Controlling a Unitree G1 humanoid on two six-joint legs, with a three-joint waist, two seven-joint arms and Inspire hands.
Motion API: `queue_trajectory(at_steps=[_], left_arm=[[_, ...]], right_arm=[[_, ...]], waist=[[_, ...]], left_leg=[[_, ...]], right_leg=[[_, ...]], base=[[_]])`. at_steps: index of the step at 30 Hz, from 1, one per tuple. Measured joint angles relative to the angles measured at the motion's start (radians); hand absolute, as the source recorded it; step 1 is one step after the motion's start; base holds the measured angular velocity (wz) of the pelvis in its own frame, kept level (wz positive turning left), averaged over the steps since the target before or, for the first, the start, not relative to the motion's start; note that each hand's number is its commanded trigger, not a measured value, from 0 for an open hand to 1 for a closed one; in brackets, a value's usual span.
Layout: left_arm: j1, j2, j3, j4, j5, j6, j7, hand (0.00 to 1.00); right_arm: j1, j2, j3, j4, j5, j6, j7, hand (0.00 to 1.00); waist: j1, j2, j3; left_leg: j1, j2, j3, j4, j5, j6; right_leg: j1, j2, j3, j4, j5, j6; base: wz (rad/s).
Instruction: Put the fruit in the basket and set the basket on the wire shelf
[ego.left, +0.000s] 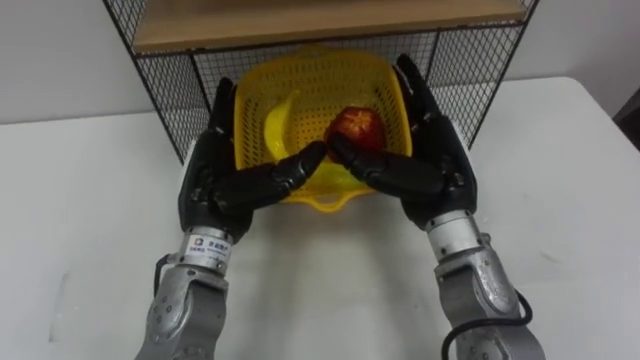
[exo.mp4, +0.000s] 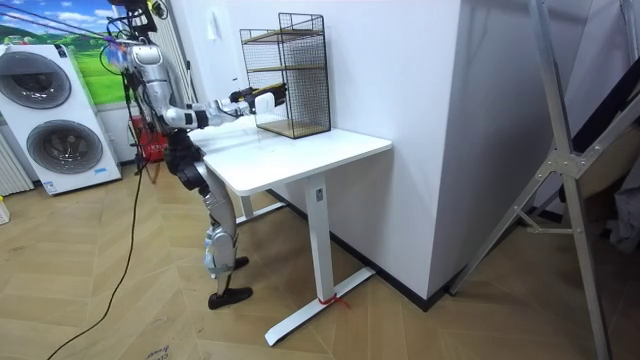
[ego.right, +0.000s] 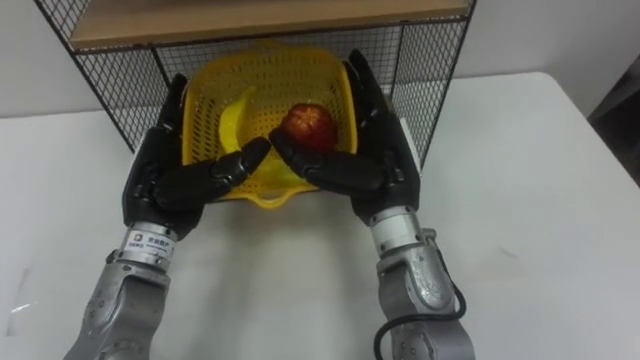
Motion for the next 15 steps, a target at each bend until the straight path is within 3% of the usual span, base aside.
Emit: queue_trajectory(at_steps=[2,6,15], left_arm=[[0.000,0.000,0.001,0.000,0.000,0.001,0.000,0.00],[0.000,0.003,0.001,-0.002,0.013,0.003,0.000,0.00],[0.000,0.005,0.004,-0.001,0.038,0.004,0.000,0.00]], right_arm=[[0.000,0.001,-0.001,0.000,-0.002,0.001,0.003,0.00],[0.000,0.003,-0.002,-0.001,-0.005,0.007,0.006,0.00],[0.001,0.002,-0.003,-0.001,-0.005,0.007,-0.002,0.00]], waist=[[-0.001,-0.001,-0.0077],[-0.004,0.002,-0.0135],[-0.004,0.002,-0.0125]], left_leg=[[0.003,0.009,-0.001,-0.008,0.004,-0.006],[0.014,0.010,-0.004,-0.029,0.013,-0.007],[0.038,0.009,-0.002,-0.076,0.039,-0.008]], right_leg=[[0.012,0.011,-0.001,-0.030,0.018,-0.004],[0.029,0.019,-0.002,-0.067,0.038,-0.009],[0.048,0.027,0.006,-0.107,0.057,-0.007]], base=[[-0.02],[0.00],[0.00]])
